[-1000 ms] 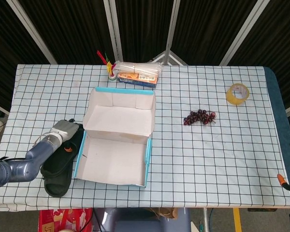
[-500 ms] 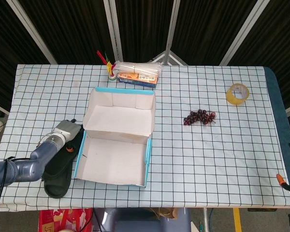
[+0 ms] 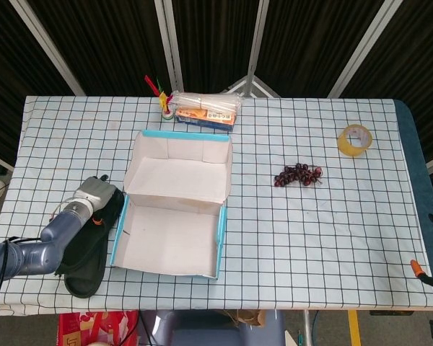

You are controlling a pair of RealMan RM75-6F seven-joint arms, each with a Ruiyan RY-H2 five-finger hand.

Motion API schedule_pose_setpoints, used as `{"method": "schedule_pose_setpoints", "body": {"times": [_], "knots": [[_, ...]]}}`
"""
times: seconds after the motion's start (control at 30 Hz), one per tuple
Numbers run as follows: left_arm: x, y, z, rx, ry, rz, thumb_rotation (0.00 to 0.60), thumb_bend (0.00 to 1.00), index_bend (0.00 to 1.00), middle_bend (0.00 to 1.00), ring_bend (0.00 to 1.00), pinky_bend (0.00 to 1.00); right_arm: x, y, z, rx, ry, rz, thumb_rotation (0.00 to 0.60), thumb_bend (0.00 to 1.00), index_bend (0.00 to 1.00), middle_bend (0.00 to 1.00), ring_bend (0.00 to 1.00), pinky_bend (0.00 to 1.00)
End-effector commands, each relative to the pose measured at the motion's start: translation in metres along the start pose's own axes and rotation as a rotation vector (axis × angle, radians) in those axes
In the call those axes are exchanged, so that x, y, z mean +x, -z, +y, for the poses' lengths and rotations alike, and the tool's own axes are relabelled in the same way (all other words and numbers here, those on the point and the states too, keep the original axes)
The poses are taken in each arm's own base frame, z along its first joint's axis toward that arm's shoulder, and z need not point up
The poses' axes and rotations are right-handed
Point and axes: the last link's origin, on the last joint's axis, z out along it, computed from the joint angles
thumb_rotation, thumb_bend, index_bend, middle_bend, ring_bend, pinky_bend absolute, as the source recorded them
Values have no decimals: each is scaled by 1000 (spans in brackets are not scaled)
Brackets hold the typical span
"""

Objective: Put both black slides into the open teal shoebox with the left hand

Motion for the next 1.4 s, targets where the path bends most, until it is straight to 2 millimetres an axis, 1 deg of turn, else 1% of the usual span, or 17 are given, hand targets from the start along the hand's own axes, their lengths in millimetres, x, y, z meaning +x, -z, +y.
{"method": "schedule_pose_setpoints", "body": {"times": [0.03,0.13,0.27,0.43,0.57,0.63,0.73,0.77,0.87,0.97,1.07,1.23,1.4], "knots": [[0,0,-1,6,3,4,600,308,462,440,10,137,0,0,0,2,-1,1,600,306,31,117,186,127],[1,2,-2,8,2,16,600,366,509,468,27,137,0,0,-1,4,-1,0,600,307,31,117,186,127],[5,9,-7,9,14,39,600,405,537,481,45,137,-1,0,-1,5,-1,-3,600,307,31,117,186,127],[7,27,-26,35,-5,64,600,409,539,481,48,137,0,1,0,5,-3,-5,600,307,31,117,186,127],[12,53,-45,65,-20,84,600,409,541,481,48,137,-1,1,-1,7,-5,-11,600,306,31,116,186,127],[24,71,-56,91,-70,150,600,407,543,481,48,137,0,1,-1,11,-8,-13,600,307,31,116,186,127],[37,91,-63,110,-132,246,600,406,548,481,49,137,1,2,-2,14,-14,-10,600,307,31,116,186,127],[48,104,-65,121,-172,318,600,405,552,483,54,137,1,2,-2,17,-16,-9,600,307,31,116,186,127],[66,134,-65,129,-268,507,600,404,572,501,79,137,3,4,-2,22,-24,-6,600,307,31,116,186,127],[79,156,-60,122,-415,719,600,403,586,524,98,137,3,4,-2,28,-32,-5,600,307,31,116,186,127],[82,169,-49,95,-558,892,600,400,586,526,101,137,4,5,-3,34,-38,-3,600,306,31,115,186,127],[79,178,-18,43,-828,1060,600,399,585,526,101,137,6,6,-3,43,-48,1,600,306,31,115,186,127],[77,179,20,-13,-1159,1216,600,399,587,535,101,137,5,6,-4,48,-54,-3,600,306,31,115,186,127]]}}
